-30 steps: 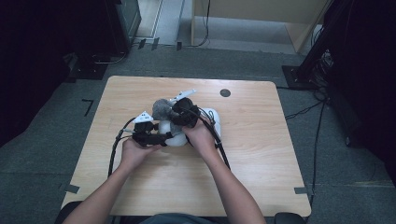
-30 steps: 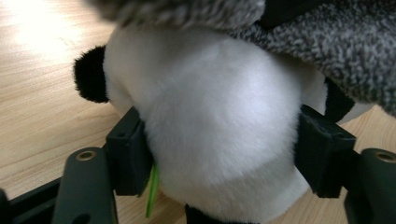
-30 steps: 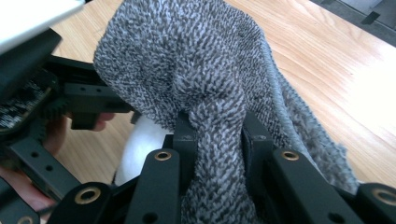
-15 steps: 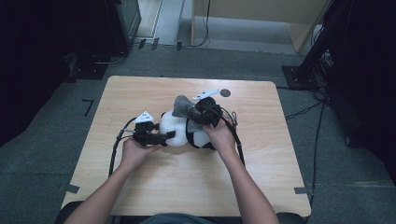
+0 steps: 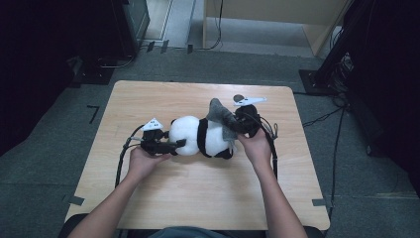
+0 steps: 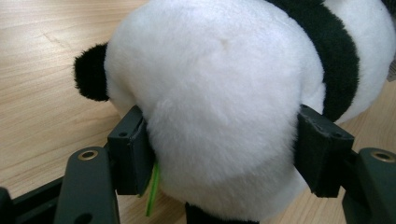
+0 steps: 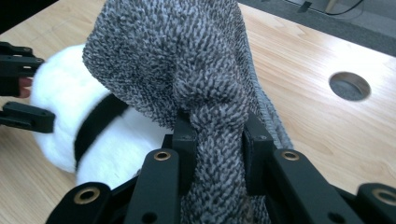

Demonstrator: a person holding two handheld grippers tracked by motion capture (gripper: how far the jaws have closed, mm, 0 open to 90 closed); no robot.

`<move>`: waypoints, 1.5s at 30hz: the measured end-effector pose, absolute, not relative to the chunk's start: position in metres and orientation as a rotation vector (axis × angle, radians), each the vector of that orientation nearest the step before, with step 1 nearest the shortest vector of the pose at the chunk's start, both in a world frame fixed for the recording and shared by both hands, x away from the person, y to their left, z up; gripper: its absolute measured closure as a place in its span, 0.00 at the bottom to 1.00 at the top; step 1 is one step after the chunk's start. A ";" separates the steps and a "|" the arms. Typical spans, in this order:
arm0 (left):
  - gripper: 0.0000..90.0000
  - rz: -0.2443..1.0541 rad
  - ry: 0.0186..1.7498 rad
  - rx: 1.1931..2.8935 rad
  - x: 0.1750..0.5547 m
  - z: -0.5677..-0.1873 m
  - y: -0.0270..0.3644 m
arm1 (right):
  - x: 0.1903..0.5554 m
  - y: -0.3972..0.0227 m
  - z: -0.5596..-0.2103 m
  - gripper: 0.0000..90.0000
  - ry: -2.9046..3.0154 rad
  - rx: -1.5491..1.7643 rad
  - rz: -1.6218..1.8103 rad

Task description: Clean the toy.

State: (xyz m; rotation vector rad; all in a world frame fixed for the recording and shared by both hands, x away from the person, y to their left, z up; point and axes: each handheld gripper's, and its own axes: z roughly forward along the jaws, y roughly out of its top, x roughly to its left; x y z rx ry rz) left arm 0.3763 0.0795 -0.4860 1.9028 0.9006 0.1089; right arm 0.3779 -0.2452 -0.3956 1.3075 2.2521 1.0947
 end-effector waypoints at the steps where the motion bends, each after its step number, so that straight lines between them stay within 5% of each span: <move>1: 0.34 0.109 0.899 1.904 0.376 -0.486 0.080 | 0.377 -0.249 -0.398 0.81 2.242 1.322 1.103; 19: 0.34 0.101 0.910 1.900 0.376 -0.487 0.081 | 0.366 -0.300 -0.409 0.84 2.107 1.479 1.202; 28: 0.34 0.106 0.911 1.906 0.375 -0.486 0.080 | 0.361 -0.269 -0.419 0.83 2.220 1.313 1.286; 34: 0.34 0.115 0.901 1.914 0.375 -0.486 0.080 | 0.358 -0.278 -0.420 0.72 2.259 1.305 1.322; 38: 0.34 0.112 0.904 1.917 0.375 -0.485 0.079 | 0.353 -0.280 -0.420 0.85 2.283 1.265 1.217; 45: 0.34 0.108 0.910 1.914 0.376 -0.484 0.079 | 0.354 -0.278 -0.431 0.86 2.313 1.256 1.141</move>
